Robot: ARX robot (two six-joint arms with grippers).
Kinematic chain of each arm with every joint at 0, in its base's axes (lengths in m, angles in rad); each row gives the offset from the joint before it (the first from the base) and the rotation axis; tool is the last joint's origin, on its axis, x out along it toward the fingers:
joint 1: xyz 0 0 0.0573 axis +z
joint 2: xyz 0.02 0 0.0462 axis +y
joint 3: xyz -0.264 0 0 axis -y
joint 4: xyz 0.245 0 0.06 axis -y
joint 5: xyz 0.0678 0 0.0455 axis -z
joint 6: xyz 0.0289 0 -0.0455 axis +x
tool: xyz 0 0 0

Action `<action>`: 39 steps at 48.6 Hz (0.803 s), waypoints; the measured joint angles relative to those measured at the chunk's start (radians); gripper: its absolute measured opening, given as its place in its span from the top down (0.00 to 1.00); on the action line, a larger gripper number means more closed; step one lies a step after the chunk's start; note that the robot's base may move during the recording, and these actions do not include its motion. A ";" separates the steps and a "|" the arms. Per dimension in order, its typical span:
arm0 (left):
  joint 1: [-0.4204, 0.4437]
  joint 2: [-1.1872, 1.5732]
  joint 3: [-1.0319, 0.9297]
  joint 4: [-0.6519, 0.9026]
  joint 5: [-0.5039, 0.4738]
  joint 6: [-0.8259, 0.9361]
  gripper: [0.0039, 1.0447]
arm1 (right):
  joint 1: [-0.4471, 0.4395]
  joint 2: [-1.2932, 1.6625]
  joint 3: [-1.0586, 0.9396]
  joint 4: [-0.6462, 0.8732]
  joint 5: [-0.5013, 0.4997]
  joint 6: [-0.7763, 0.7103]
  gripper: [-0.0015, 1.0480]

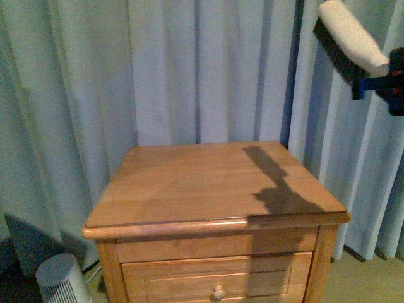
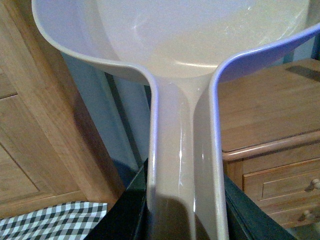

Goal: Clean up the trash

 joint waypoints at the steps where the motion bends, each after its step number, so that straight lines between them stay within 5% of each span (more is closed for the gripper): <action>1: 0.000 0.000 0.000 0.000 0.000 0.000 0.75 | 0.003 -0.036 -0.033 0.016 0.008 -0.013 0.80; 8: 0.000 0.000 0.000 0.000 0.000 0.000 0.75 | 0.052 -0.364 -0.280 -0.015 0.131 -0.054 0.80; 22: 0.000 0.000 0.000 0.000 0.000 0.000 0.75 | 0.186 -0.820 -0.420 -0.225 0.361 -0.038 0.80; 39: 0.000 0.000 0.000 0.000 0.000 0.000 0.75 | 0.270 -0.933 -0.481 -0.281 0.445 -0.005 0.80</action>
